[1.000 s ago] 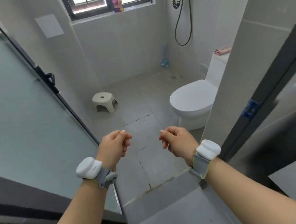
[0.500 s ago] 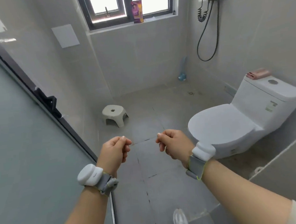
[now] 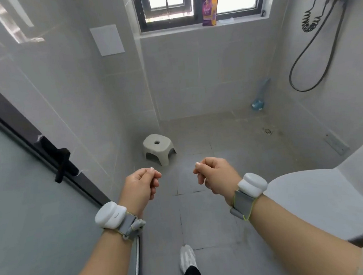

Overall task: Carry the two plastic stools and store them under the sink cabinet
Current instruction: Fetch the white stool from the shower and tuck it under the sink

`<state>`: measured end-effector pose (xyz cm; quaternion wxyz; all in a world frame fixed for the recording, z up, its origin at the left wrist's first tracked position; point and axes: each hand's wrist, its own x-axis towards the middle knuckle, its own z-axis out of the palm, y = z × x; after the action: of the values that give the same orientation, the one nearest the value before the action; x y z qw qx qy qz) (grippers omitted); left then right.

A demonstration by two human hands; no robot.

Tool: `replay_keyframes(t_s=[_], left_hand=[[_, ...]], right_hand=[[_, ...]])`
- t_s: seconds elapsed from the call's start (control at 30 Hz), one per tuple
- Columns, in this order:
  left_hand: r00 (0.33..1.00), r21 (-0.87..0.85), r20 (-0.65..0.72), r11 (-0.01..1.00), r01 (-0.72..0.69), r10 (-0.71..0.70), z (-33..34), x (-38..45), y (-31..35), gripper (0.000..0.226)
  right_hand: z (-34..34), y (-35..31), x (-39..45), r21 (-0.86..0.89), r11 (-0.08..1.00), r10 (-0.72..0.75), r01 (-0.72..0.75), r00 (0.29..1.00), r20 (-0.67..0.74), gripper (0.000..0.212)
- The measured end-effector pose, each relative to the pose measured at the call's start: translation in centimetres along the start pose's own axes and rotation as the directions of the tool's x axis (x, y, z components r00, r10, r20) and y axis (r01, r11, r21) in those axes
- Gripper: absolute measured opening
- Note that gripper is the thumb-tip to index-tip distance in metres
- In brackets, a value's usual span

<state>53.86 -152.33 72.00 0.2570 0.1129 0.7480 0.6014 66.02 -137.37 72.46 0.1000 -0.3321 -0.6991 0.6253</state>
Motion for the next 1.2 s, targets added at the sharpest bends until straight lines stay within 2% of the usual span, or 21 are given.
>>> replay_keyframes(t_s=[0.1, 0.53, 0.67, 0.93, 1.2], left_hand=[[1.000, -0.003, -0.003, 1.000, -0.002, 0.002, 0.2, 8.4, 0.8, 0.033], [0.998, 0.009, -0.049, 1.000, 0.026, -0.025, 0.2, 32.9, 5.7, 0.033], [0.997, 0.014, -0.073, 1.000, 0.020, -0.019, 1.3, 41.1, 7.0, 0.033], [0.970, -0.048, -0.232, 0.997, 0.064, -0.074, 3.4, 56.7, 9.9, 0.032], [0.924, -0.051, -0.351, 0.989, 0.141, -0.150, 1.3, 66.7, 9.6, 0.032]], right_hand=[[0.5, -0.9, 8.2, 0.000, 1.000, 0.002, -0.002, 1.000, 0.013, 0.026], [2.0, -6.6, 32.4, 0.045, 0.997, 0.060, -0.061, 0.998, 0.034, 0.024], [1.5, -8.1, 41.3, 0.000, 0.998, 0.055, -0.055, 0.997, 0.055, 0.026], [0.6, -12.6, 60.4, -0.080, 0.996, 0.043, -0.027, 0.979, 0.201, 0.025], [3.9, -13.8, 72.4, -0.134, 0.987, 0.124, -0.089, 0.952, 0.279, 0.025]])
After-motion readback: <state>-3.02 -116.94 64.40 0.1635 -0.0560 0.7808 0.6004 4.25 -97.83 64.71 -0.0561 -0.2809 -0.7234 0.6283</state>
